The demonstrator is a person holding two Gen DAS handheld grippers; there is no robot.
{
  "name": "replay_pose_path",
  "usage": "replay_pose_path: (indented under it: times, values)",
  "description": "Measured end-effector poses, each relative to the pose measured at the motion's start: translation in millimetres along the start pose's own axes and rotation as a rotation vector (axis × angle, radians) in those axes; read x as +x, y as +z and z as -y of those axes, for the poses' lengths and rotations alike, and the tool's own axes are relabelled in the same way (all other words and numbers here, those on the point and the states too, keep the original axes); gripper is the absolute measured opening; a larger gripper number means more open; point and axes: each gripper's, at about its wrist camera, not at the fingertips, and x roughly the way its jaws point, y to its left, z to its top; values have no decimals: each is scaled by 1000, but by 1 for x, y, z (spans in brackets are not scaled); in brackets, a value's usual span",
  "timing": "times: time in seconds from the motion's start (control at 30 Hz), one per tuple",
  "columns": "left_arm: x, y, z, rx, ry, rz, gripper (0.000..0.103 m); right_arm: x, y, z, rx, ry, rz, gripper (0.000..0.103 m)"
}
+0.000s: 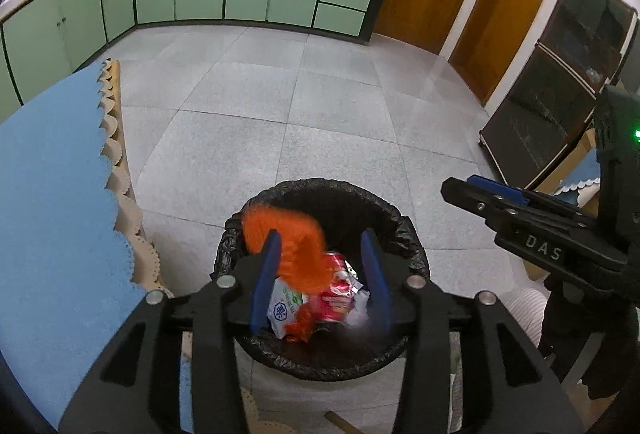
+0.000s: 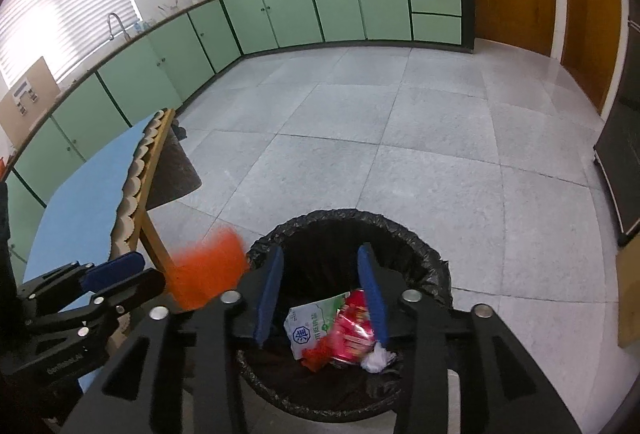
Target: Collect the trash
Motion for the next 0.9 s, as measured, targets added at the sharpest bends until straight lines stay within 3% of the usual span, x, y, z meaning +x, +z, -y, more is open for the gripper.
replay_pose_path:
  times: [0.13,0.37,0.5,0.67,0.9]
  values:
    - [-9,3,-4,-13,-3,13,43,-11,3,0,0,-13,26,58]
    - [-43,6,-17,-41,16,80,56,-38,7,-11,-9,-16,80,82]
    - [-67,5,-21,-36,49,125,69,-54,7,-20,-21,0,104,88]
    - [-94,1,-25,-44,68,165,76,-74,5,-33,-37,29,126,95]
    - [-129,-11,-21,-37,122,207,87,-106,-4,-55,-56,88,143,97]
